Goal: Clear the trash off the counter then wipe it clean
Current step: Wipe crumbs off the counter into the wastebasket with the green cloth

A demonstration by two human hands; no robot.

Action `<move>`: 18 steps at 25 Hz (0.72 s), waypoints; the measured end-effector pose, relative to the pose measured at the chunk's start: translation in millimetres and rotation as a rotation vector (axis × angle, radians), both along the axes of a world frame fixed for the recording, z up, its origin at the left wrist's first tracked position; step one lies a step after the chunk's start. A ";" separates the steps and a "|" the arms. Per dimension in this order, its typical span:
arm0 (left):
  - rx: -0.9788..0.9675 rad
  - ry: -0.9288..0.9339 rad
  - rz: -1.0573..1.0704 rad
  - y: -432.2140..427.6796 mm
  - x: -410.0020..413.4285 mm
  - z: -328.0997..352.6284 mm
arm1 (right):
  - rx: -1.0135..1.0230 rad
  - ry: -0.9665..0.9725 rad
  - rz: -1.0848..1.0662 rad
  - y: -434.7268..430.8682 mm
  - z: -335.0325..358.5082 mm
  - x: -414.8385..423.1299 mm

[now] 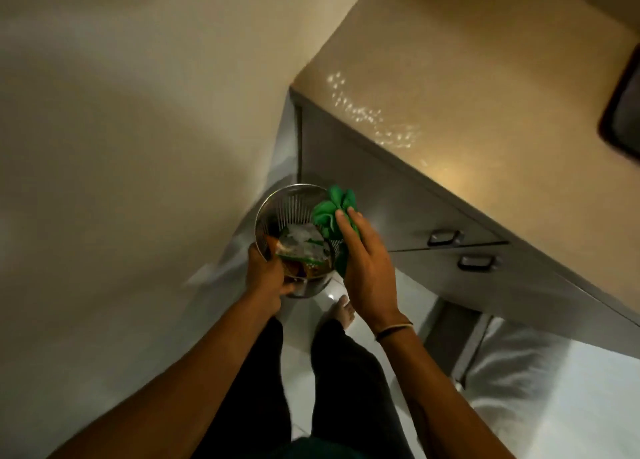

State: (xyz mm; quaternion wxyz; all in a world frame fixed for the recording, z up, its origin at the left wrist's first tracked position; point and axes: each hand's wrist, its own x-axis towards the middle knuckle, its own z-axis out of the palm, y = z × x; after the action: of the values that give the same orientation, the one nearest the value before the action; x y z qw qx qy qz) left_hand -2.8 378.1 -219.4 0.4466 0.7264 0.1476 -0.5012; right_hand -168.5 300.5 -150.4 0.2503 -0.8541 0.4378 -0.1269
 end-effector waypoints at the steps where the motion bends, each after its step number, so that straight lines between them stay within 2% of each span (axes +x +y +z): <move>1: -0.014 -0.018 -0.017 -1.4 -0.7 26.8 | -0.039 -0.038 -0.017 -1.1 28.3 2.1; 5: -0.062 -0.088 -0.085 -16.2 -8.0 95.9 | -0.210 -0.193 -0.074 -21.7 113.0 -1.0; 8: -0.091 -0.130 -0.141 -30.4 -5.6 128.6 | -0.322 -0.210 -0.246 -82.4 143.0 -30.5; 10: -0.068 -0.140 -0.160 -33.1 -3.4 138.4 | -0.213 -0.149 -0.412 -125.6 141.5 -51.0; 12: -0.052 -0.152 -0.175 -33.5 -0.7 142.9 | -0.049 -0.032 -0.483 -153.5 125.4 -56.4; 14: -0.022 -0.174 -0.193 -34.6 3.6 146.9 | -0.051 0.084 -0.425 -164.5 110.5 -45.9; 18: 0.008 -0.177 -0.213 -39.3 7.6 152.4 | -0.091 0.013 -0.322 -161.4 106.7 -13.9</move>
State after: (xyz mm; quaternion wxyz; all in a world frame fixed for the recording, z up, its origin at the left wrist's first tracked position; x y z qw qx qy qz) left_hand 4.8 338.8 -67.0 0.3991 0.7810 0.0317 -0.4793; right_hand -182.4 139.1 -43.7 0.1848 -0.7843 0.5644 -0.1795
